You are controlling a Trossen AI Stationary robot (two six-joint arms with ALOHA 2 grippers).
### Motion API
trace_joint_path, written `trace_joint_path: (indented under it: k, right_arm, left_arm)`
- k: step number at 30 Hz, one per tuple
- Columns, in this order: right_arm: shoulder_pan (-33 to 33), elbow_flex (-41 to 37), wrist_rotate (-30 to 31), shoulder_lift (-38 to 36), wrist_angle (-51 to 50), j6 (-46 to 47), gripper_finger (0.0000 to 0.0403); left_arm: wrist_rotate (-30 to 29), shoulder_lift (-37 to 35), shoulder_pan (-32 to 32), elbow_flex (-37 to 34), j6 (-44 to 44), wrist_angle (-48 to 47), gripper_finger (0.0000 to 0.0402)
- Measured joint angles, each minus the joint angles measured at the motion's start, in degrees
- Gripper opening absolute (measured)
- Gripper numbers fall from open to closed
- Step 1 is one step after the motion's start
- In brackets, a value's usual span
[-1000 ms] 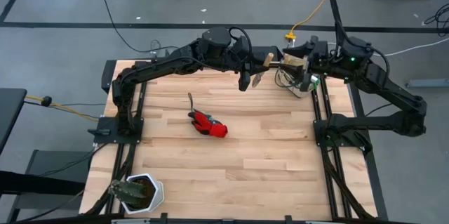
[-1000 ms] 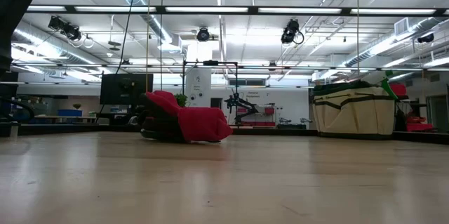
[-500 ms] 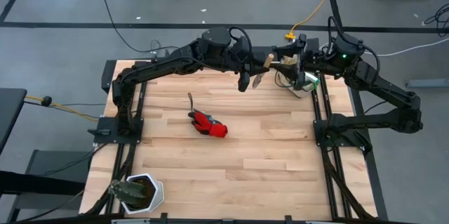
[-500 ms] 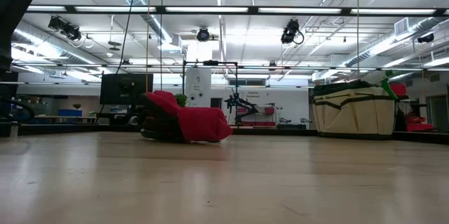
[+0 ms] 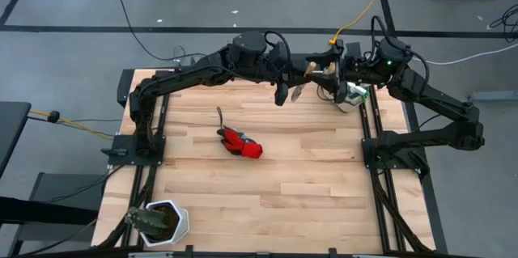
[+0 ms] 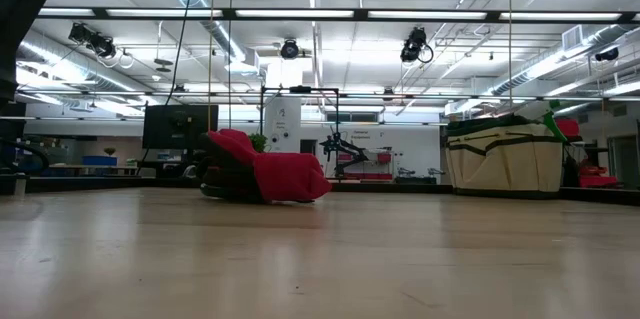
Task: Pick & Place Garden tools in Gardening bag
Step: Put the brown trowel into the gardening bag
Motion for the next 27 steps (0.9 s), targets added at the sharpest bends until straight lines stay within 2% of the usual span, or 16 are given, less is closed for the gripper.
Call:
trace_joint_path:
  k: [10, 16, 27]
  right_arm:
    - [0.0, 0.0, -0.9, 0.0, -0.02, 0.26, 0.027]
    - [-0.01, 0.0, -2.86, 0.0, -0.04, 1.37, 0.0231]
    - [-0.01, 0.0, -2.93, 0.0, -0.07, 1.57, 0.0148]
  left_arm:
    - [-0.02, 0.0, 0.0, 0.0, 0.0, 0.0, 0.0076]
    - [-0.02, 0.0, 0.0, 0.0, 0.0, 0.0, 0.0076]
    - [0.0, 0.0, -0.02, 0.0, -0.02, 0.02, 0.0076]
